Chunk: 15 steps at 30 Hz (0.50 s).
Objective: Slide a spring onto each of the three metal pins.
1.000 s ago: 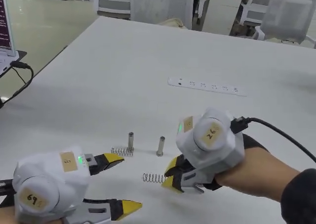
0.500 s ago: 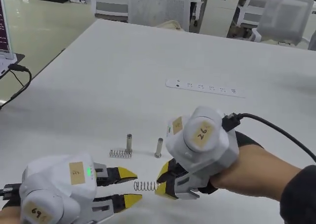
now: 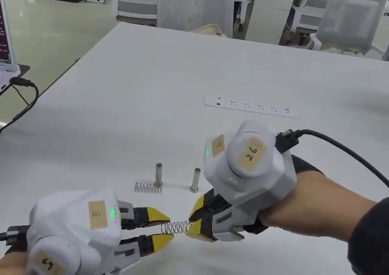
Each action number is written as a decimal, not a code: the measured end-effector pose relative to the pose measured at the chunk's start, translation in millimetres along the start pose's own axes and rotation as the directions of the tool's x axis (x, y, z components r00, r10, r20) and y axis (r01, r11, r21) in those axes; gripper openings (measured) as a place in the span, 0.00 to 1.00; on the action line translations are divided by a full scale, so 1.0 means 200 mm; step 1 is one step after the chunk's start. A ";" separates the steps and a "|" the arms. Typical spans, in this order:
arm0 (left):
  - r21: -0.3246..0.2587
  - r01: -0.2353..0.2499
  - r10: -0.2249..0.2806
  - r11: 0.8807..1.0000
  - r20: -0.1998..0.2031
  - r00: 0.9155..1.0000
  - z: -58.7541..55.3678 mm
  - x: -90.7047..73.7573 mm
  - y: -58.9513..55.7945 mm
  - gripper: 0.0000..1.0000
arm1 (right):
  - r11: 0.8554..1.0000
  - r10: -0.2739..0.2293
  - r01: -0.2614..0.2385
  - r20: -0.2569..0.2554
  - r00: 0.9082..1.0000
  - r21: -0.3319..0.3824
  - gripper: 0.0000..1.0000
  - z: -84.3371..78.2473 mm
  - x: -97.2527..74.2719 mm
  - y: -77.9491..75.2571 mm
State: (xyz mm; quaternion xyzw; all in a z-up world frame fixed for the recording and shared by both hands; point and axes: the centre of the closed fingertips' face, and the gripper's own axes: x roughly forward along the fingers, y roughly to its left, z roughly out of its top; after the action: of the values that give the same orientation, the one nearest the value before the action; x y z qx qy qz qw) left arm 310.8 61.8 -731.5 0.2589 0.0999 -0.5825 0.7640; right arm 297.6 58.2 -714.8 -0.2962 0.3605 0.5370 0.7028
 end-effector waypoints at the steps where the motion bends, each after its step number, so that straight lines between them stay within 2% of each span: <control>1: -0.003 0.001 -0.001 1.000 0.000 1.000 0.00 0.00 0.00 0.04 | 1.000 0.001 -0.001 0.011 1.000 0.003 0.08 0.01 -0.01 0.00; 6: -0.025 -0.002 0.002 1.000 0.012 1.000 0.01 0.00 0.00 0.03 | 1.000 -0.008 0.008 0.031 0.999 -0.008 0.08 0.06 -0.03 0.00; 15: -0.074 0.004 -0.003 0.997 0.013 1.000 0.01 -0.01 0.00 0.02 | 1.000 -0.003 0.004 0.027 1.000 -0.019 0.08 0.08 -0.02 0.00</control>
State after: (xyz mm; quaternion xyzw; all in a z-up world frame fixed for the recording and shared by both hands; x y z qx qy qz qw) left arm 309.2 61.3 -729.0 0.2266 0.1171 -0.5812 0.7727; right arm 299.1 68.4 -702.9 -0.2963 0.3454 0.5431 0.7056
